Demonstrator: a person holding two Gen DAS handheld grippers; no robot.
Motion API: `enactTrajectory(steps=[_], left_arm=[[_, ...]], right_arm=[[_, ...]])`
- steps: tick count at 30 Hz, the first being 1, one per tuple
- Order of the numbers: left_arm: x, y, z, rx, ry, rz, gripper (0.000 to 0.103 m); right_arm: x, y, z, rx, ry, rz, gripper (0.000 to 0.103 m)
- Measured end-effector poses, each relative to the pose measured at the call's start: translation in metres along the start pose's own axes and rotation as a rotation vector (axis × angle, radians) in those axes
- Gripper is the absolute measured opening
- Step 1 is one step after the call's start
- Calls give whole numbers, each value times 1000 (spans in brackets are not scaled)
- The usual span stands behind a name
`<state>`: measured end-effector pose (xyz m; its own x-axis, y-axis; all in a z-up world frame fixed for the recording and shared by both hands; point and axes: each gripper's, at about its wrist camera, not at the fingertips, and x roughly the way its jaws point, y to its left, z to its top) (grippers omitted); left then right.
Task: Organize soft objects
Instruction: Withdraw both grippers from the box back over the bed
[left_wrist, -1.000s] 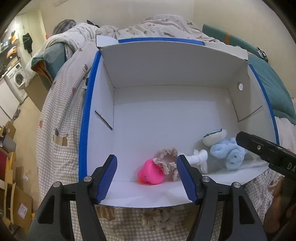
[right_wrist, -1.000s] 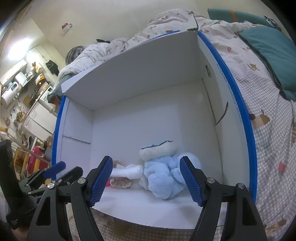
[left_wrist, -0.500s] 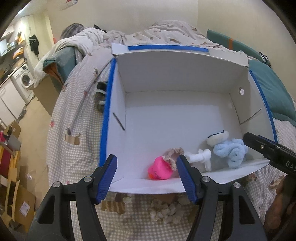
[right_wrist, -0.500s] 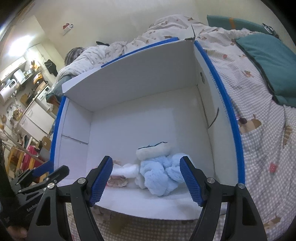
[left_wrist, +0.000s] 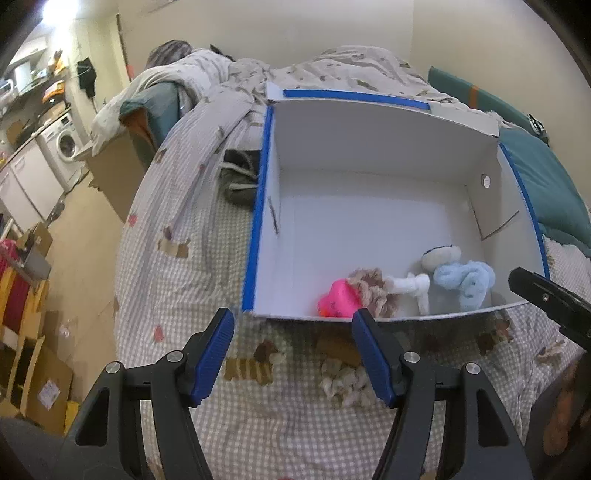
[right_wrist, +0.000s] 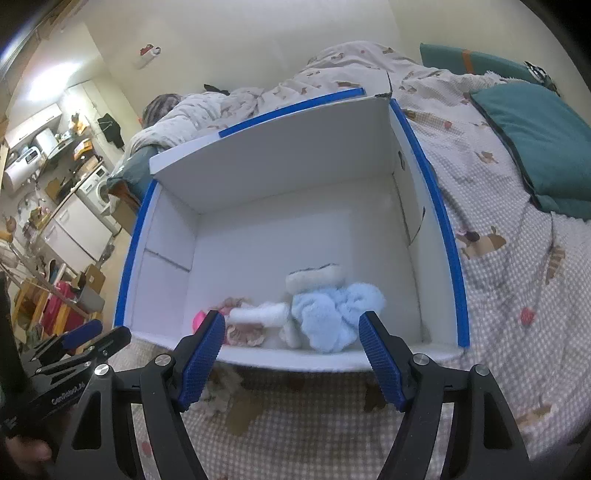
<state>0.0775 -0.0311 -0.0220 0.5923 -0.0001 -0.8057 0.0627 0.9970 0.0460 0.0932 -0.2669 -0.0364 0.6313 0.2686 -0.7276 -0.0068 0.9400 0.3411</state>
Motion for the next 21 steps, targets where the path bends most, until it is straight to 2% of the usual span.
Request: enactTrajectory(steps=[10, 21], left_arm=[[-10, 14, -18, -45, 12, 27, 64], [-5, 43, -28, -112, 41, 62, 64]], right_arm=[[-15, 14, -22, -29, 13, 9, 79], [-19, 0, -33, -7, 34, -3, 79]])
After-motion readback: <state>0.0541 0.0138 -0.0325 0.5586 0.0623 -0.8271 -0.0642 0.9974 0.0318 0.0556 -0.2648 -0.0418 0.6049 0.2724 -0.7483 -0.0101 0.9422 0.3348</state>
